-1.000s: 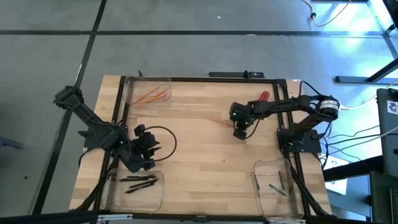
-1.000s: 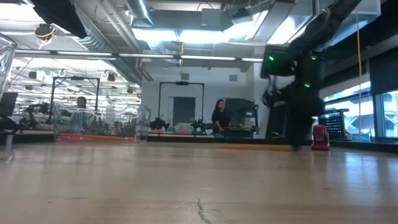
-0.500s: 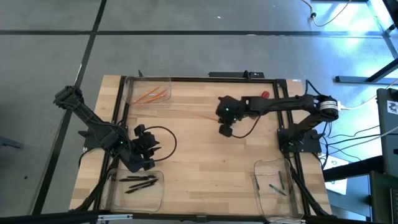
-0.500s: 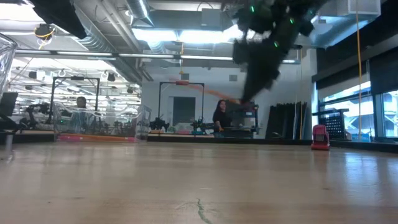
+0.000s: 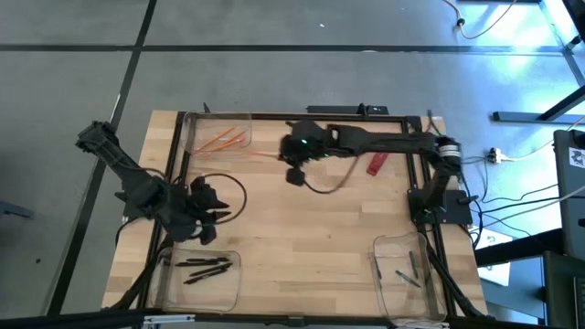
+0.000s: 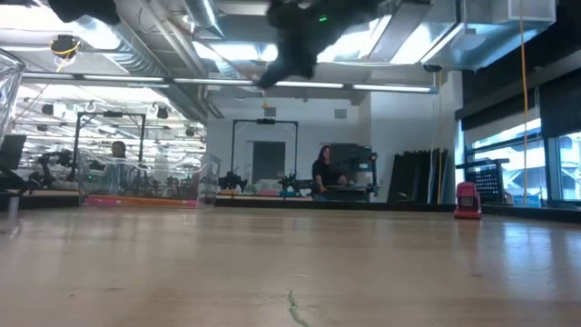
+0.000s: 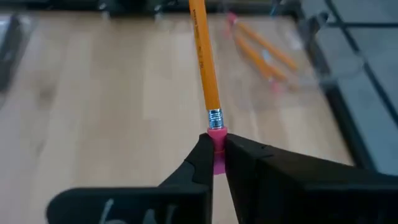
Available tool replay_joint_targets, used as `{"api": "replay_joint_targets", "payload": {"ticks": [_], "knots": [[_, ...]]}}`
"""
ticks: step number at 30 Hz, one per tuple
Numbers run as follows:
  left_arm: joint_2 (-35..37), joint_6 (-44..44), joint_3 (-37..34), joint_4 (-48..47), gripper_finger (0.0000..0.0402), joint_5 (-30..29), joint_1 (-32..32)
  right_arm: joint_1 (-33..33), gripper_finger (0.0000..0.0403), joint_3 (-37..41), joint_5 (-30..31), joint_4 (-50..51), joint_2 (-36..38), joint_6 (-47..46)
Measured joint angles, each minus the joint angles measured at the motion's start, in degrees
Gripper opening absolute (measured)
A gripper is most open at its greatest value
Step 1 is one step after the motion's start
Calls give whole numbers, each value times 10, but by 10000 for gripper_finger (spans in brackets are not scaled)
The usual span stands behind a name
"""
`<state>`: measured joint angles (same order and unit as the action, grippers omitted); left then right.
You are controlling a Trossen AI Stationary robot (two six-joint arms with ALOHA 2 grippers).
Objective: Sort crayons/erasers/pens/pencils in bins
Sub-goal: Put the orange pencil into the top transparent bin
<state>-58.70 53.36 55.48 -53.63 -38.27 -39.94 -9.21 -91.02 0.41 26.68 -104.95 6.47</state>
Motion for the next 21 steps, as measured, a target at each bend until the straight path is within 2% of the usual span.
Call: {"api": "replay_joint_targets", "payload": {"ticks": [11,16,21], "knots": [[89,-15,0,-32,85,-22,-34,-58,24,-271,-7,5,-207,32],[107,-15,0,-71,85,-86,-33,-76,25,-374,-73,5,-291,46],[112,-15,0,-100,85,-133,-33,-86,25,-441,-96,-7,-361,53]]}}
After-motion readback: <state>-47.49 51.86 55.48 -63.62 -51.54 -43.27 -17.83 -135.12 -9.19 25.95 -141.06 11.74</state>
